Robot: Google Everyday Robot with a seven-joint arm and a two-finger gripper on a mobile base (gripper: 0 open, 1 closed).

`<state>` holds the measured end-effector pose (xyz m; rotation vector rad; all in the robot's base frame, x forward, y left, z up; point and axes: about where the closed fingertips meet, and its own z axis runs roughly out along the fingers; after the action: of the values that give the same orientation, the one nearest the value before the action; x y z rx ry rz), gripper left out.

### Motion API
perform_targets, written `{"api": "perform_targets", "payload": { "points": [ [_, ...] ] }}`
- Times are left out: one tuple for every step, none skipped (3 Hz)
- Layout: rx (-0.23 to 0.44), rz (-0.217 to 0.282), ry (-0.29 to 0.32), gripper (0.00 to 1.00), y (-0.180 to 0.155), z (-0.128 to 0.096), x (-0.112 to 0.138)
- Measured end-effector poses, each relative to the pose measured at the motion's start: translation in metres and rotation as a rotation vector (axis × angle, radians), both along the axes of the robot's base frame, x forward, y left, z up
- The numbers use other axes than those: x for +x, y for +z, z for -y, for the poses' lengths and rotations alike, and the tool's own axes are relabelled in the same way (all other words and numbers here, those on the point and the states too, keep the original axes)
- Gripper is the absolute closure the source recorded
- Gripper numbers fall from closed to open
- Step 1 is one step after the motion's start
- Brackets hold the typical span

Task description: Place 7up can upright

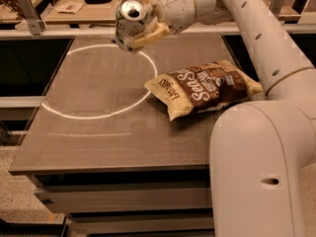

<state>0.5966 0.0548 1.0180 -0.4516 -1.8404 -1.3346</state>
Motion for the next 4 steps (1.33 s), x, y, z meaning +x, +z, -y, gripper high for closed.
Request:
{"api": "perform_targets", "payload": {
  "points": [
    [-0.043, -0.179, -0.034, 1.0, -0.016, 0.001, 0.014],
    [-0.071, -0.244, -0.051, 1.0, -0.024, 0.007, 0.018],
    [-0.079, -0.313, -0.05, 1.0, -0.029, -0.003, 0.012],
    [-0.132, -0.386, -0.038, 1.0, -0.052, -0.021, 0.004]
  ]
}}
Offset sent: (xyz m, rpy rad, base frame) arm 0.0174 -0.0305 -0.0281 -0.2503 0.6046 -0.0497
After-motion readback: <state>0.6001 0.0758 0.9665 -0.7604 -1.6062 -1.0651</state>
